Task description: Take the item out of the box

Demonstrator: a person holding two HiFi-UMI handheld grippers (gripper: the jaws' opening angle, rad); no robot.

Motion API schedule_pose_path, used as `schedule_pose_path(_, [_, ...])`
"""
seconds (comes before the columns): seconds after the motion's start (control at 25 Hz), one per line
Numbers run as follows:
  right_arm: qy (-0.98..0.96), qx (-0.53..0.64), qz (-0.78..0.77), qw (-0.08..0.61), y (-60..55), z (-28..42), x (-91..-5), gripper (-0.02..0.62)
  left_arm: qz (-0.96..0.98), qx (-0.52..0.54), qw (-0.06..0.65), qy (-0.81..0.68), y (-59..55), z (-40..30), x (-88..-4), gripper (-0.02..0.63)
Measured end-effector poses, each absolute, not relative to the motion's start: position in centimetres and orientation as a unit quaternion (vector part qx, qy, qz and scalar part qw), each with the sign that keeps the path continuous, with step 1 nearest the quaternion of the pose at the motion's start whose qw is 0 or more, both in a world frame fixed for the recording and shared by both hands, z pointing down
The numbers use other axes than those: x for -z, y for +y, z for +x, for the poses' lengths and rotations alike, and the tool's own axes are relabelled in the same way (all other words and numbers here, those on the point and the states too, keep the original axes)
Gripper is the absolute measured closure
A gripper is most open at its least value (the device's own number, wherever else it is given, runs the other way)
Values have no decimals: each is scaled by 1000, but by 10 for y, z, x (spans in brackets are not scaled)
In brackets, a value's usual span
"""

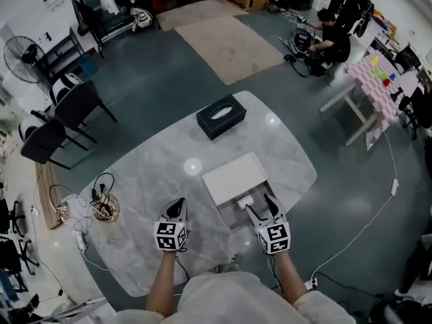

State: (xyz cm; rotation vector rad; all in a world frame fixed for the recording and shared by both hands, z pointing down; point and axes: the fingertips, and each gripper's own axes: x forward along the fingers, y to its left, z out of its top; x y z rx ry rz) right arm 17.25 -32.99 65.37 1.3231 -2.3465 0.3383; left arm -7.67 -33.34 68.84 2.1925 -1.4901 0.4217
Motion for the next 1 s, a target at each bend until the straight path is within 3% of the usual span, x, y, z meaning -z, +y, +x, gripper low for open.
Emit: schedule_pose_path(1.0, [-826,-190,419,325,-341,162,-735,245,793,-171,270,-518,-331,-61,-729,591])
